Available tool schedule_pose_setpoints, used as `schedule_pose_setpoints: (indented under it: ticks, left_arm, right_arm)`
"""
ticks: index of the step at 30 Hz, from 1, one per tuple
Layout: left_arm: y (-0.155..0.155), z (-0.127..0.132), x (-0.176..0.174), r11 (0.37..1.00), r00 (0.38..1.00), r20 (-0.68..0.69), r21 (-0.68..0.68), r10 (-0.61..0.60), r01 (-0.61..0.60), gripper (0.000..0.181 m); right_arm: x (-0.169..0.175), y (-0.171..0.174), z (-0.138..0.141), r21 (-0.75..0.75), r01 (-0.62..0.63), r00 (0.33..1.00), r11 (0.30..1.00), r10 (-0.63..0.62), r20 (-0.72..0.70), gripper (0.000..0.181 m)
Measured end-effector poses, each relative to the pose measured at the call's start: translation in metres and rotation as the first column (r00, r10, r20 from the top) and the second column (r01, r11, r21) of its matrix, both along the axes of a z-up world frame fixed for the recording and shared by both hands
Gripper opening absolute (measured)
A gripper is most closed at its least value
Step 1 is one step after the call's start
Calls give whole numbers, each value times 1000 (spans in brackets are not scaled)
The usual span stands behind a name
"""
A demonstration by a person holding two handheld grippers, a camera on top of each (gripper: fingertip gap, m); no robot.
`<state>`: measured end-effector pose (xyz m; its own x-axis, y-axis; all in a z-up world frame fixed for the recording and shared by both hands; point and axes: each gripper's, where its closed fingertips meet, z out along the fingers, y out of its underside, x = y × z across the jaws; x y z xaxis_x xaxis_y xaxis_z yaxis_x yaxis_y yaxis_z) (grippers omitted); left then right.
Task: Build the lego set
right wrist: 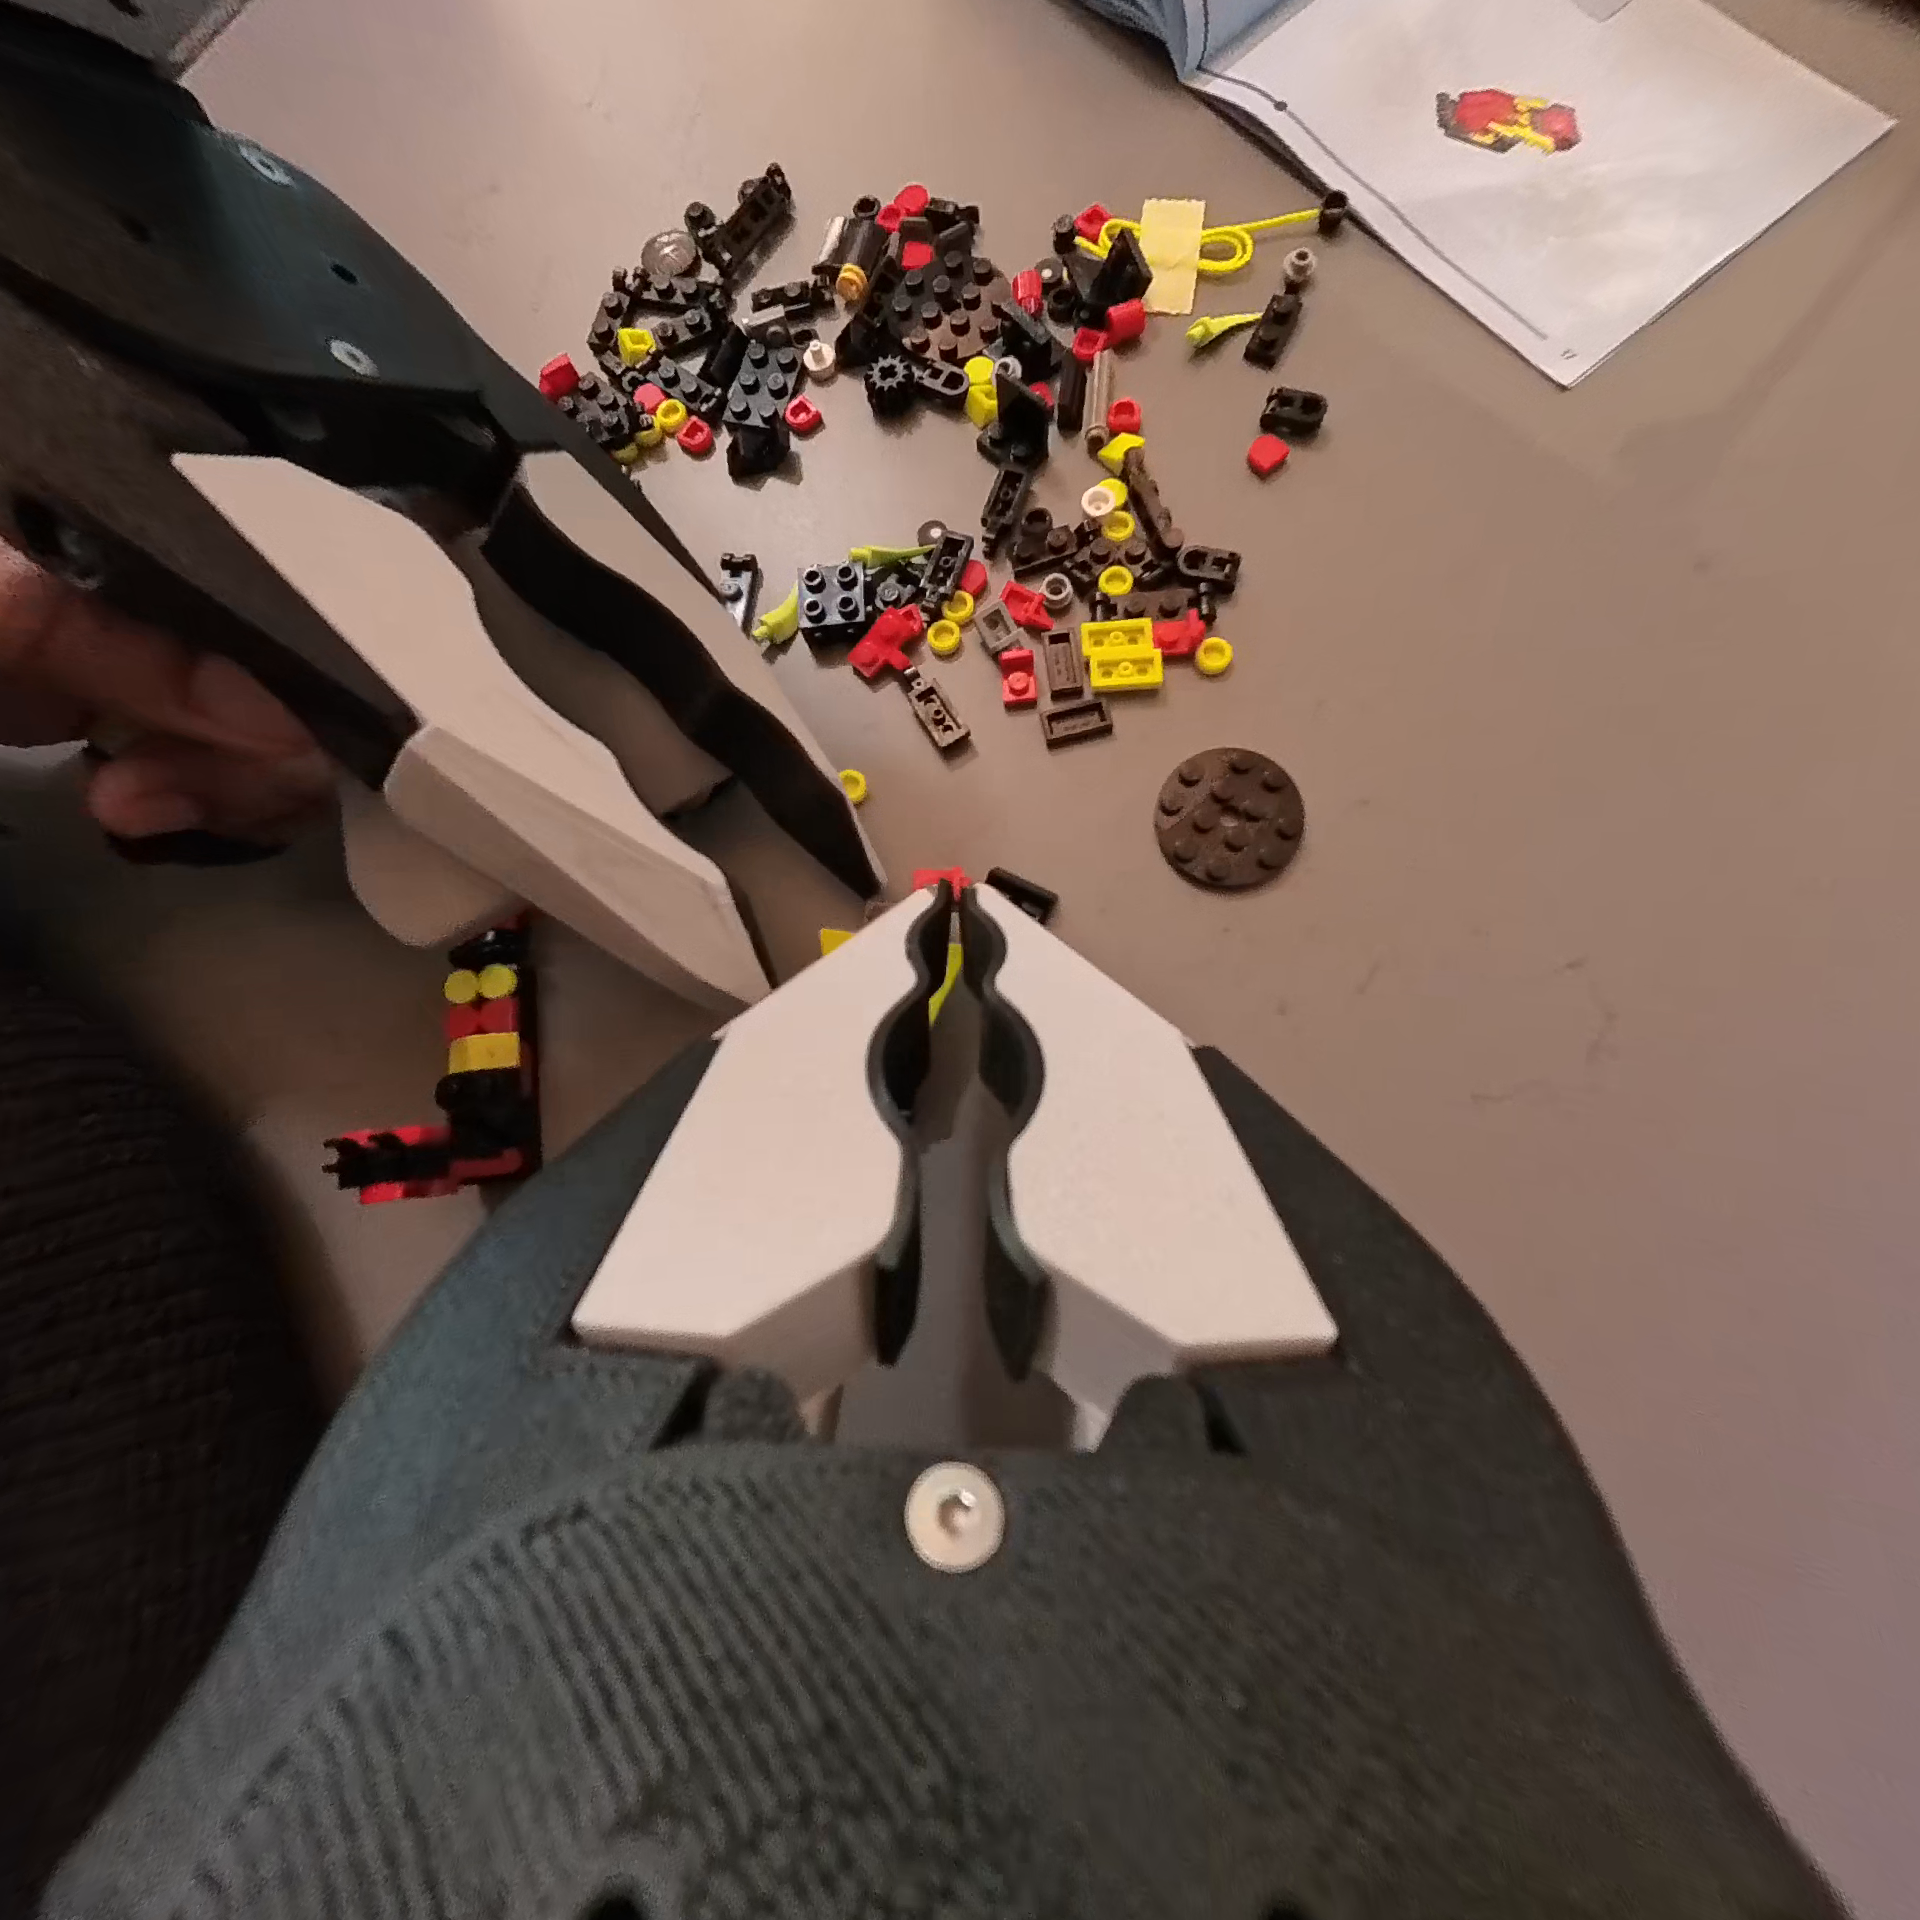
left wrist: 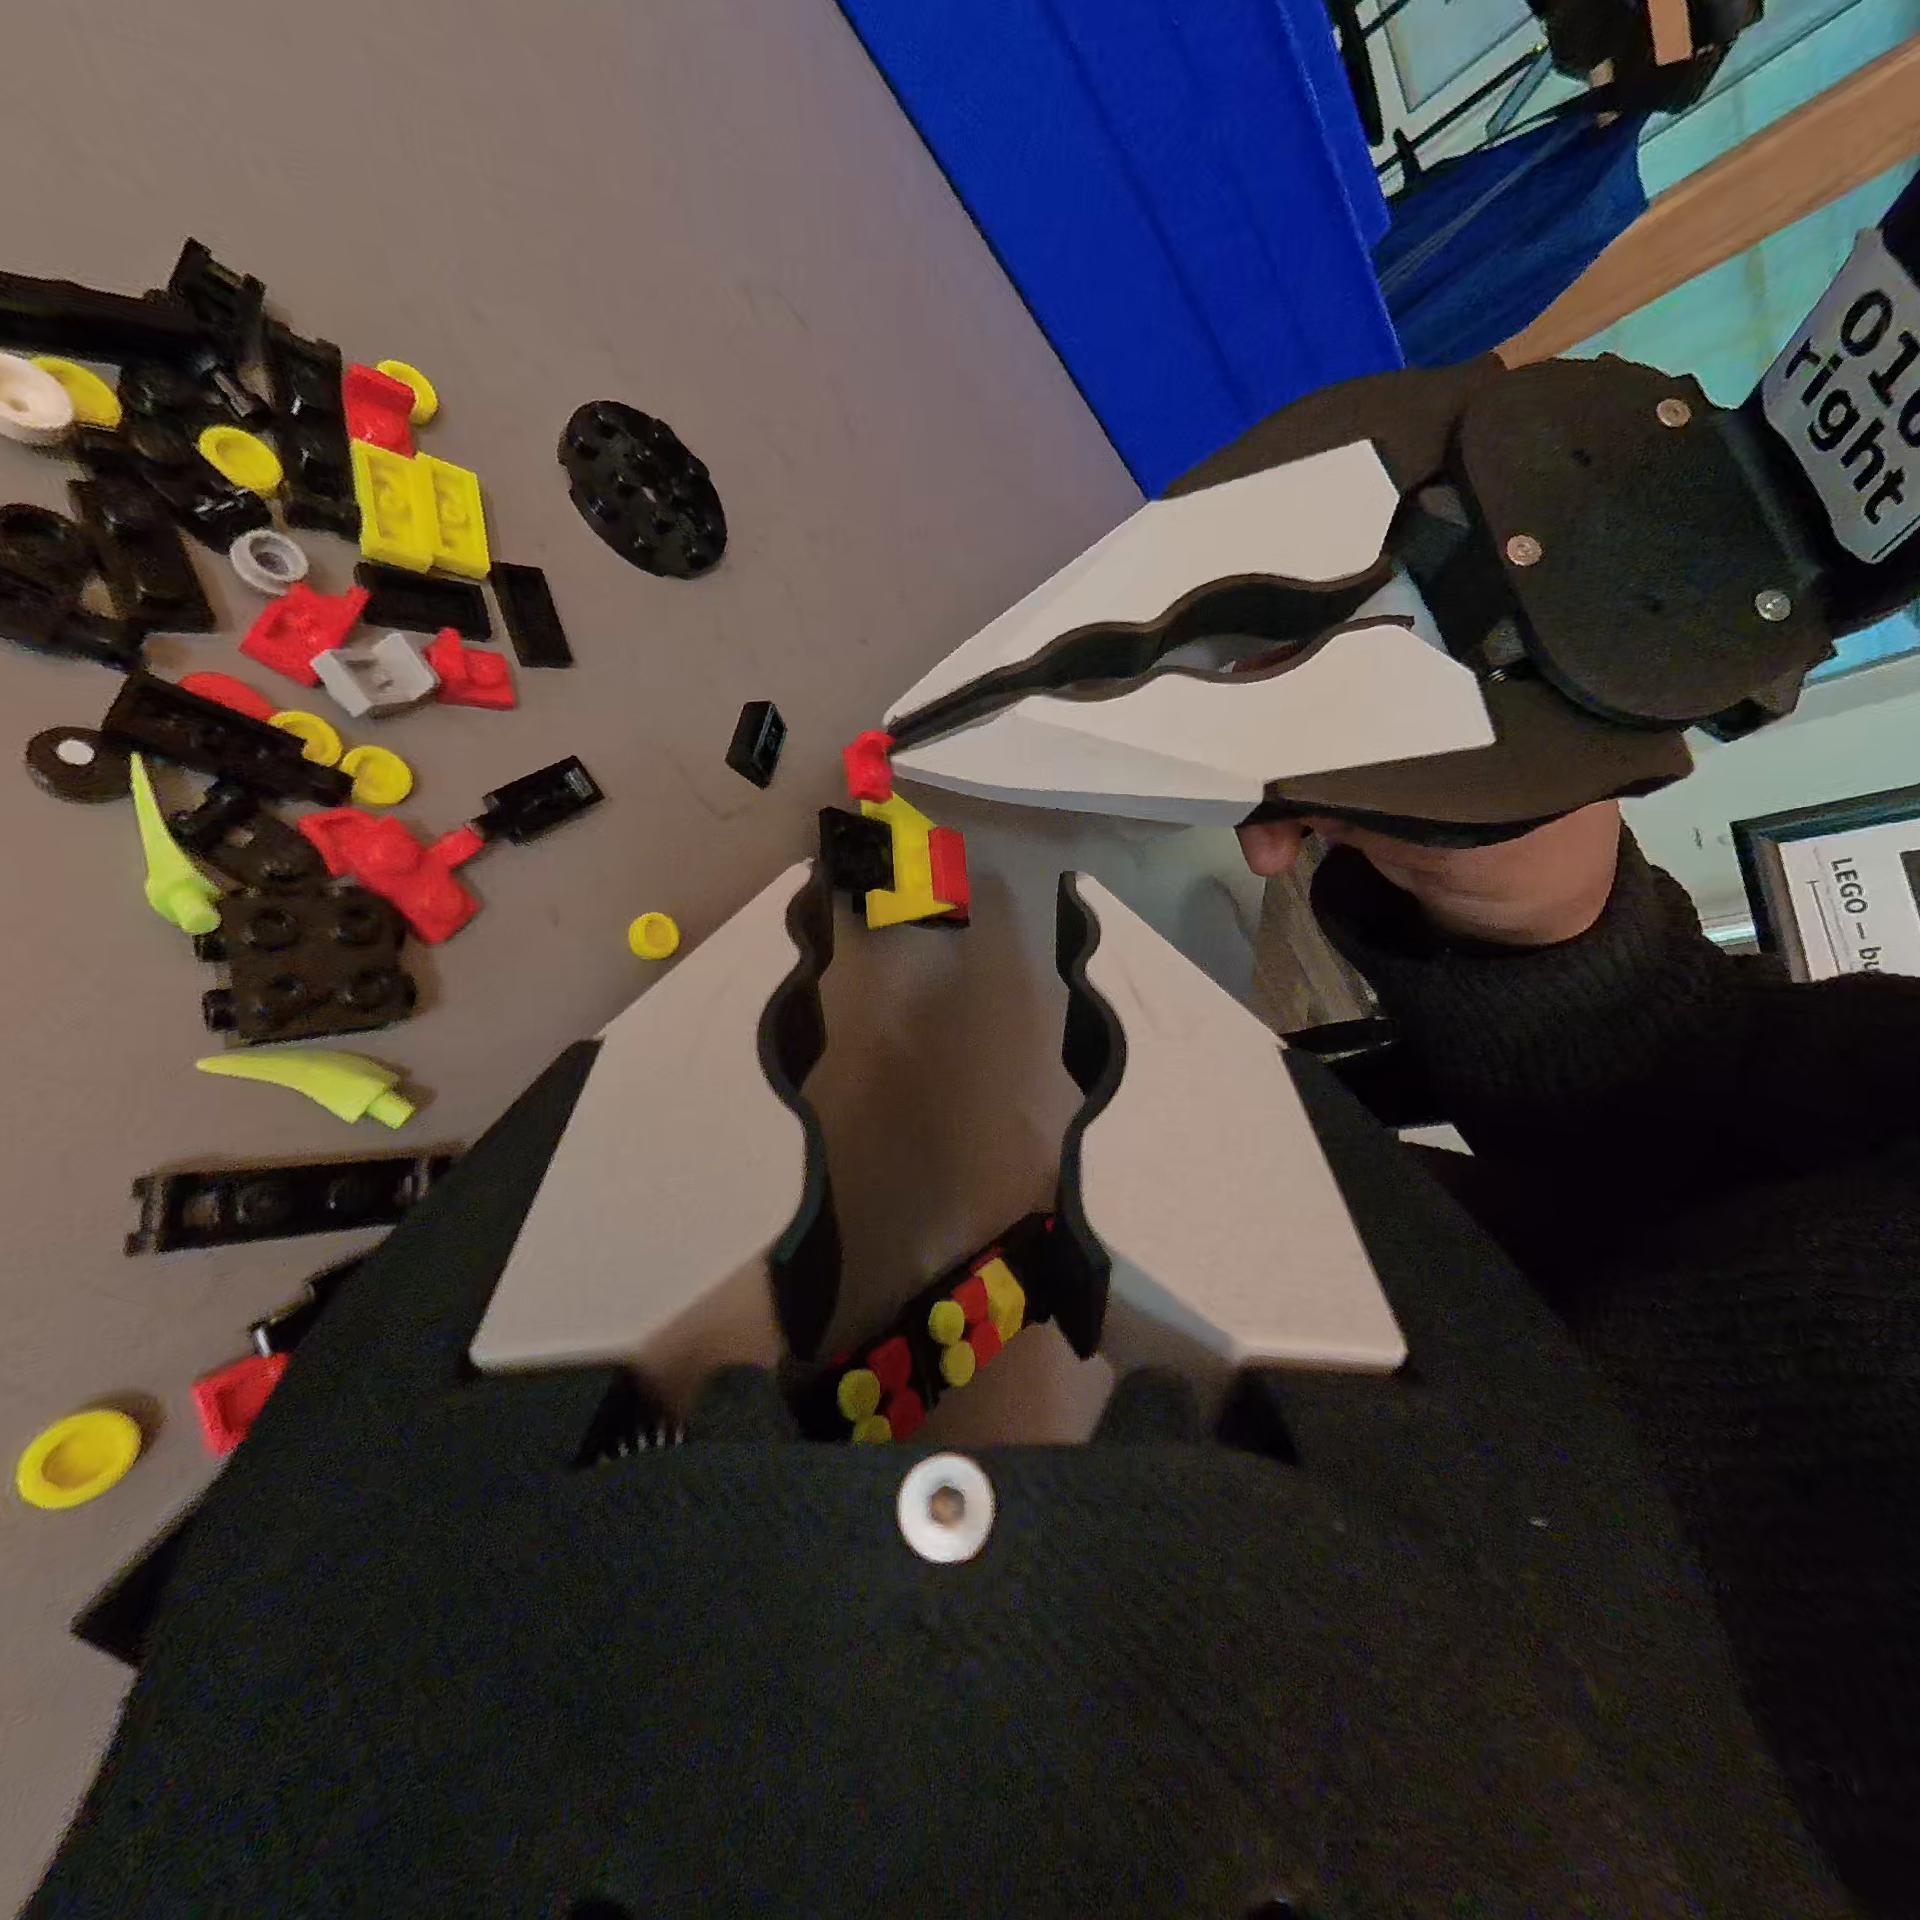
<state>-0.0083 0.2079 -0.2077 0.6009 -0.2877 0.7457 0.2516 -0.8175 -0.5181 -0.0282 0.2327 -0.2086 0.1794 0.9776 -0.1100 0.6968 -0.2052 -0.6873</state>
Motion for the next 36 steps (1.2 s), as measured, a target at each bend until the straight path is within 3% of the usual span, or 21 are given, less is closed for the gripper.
schedule_pose_setpoints:
  ticks: [8, 15, 25, 31, 36]
  left_arm:
    - [-14, 7, 18, 994, 991, 85, -37, -101, 105, 38]
    - [1, 4, -3, 997, 996, 92, -71, 14, -7, 41]
    - [14, -2, 12, 991, 997, 35, -111, -70, 74, 43]
    - [12, -12, 19, 979, 988, -73, -161, -139, 126, 36]
    - [1, -11, 20, 976, 993, -35, -189, -116, 107, 20]
  right_arm:
    - [17, 10, 21, -8, 17, 996, 1000, -18, -86, 0]
    - [27, 1, 12, -19, -20, 996, 1000, 18, -84, 0]
    - [42, 9, 9, -54, 42, 995, 998, -46, -89, 0]
    - [49, 11, 18, -65, 69, 987, 996, -78, -142, 0]
    - [47, 4, 13, -94, 47, 988, 994, -60, -142, 0]
